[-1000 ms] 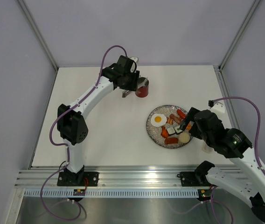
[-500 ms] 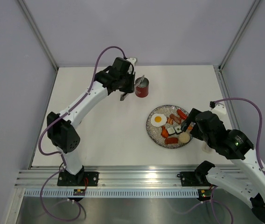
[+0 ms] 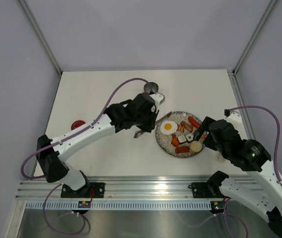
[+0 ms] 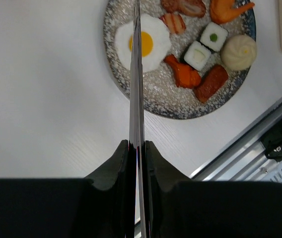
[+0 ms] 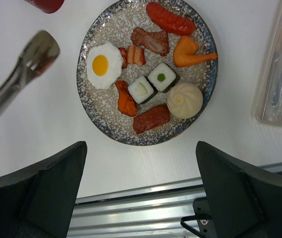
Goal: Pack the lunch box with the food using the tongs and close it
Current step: Pick up the fake food from the plate.
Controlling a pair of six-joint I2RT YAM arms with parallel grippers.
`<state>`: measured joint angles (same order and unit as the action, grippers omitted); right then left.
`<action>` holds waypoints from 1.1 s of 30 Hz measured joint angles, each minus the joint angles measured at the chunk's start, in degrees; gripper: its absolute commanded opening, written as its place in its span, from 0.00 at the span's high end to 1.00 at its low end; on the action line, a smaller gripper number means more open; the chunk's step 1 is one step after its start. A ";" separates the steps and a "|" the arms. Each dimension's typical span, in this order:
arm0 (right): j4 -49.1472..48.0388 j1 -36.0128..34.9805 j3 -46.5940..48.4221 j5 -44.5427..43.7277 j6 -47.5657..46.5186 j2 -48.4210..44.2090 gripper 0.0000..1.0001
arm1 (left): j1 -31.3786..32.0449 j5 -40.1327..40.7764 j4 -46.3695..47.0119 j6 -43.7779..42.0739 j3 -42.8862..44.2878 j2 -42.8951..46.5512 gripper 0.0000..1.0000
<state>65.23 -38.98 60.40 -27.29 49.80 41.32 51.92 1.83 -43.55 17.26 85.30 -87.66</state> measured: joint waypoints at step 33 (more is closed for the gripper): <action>3.63 -0.02 -0.74 -0.02 1.60 -3.39 0.01 | 14.32 4.24 6.56 26.01 -13.53 2.19 0.51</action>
<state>68.86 -39.00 59.66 -27.31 51.40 37.93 66.24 6.07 -36.99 43.27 71.77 -85.47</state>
